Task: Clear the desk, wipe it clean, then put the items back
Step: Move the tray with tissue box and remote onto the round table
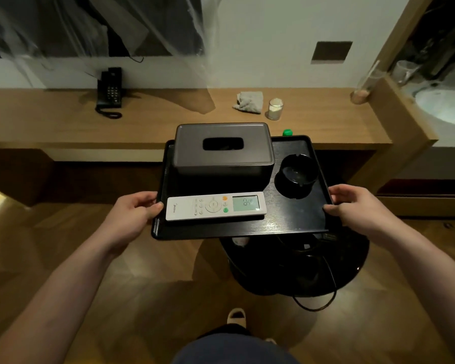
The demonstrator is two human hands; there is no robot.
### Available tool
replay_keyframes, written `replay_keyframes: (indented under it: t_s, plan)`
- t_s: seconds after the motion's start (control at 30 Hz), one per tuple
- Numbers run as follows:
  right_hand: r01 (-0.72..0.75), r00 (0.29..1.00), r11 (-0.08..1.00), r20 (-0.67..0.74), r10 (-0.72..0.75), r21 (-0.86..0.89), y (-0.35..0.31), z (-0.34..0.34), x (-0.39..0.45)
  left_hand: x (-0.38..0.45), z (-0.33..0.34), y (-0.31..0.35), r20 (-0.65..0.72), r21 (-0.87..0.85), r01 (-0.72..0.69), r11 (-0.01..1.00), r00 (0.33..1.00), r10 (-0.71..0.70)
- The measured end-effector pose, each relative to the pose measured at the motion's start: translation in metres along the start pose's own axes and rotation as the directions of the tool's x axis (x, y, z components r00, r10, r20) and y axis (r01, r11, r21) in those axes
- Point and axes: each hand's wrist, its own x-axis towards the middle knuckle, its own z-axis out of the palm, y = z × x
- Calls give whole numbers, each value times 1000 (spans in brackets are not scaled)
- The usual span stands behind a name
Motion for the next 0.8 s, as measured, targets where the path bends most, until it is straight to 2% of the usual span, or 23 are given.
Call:
replay_keyframes:
  t_s: [0.43, 0.6, 0.8]
  plan:
    - [-54, 997, 998, -55, 55, 20, 45, -83, 22, -12, 100, 43, 38, -21, -77, 997, 996, 78]
    - [-24, 1000, 1000, 17, 24, 1, 67, -115, 48, -32, 142, 53, -4, -54, -49, 997, 999, 49]
    - [54, 992, 994, 123, -41, -98, 99, -172, 102, -64, 223, 57, -154, -114, 40, 993, 986, -57]
